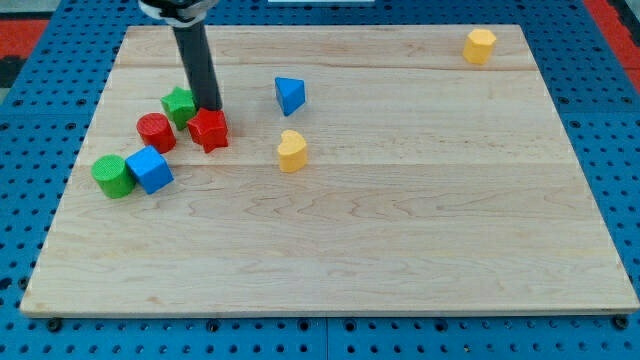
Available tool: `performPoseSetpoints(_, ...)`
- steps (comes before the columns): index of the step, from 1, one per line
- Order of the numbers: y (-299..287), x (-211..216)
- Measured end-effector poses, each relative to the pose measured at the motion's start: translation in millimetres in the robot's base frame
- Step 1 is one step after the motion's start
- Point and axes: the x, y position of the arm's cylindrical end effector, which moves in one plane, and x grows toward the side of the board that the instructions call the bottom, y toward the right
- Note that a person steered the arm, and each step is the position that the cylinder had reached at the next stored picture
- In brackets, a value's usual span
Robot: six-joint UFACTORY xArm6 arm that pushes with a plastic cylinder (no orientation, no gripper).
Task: Move the blue triangle closer to red star
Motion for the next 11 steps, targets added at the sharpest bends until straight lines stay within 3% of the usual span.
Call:
performPoseSetpoints(1,-32,1)
performPoseSetpoints(3,1,-38)
performPoseSetpoints(7,203,-44)
performPoseSetpoints(8,171,-39)
performPoseSetpoints(9,102,-39)
performPoseSetpoints(10,93,-42)
performPoseSetpoints(11,140,-54)
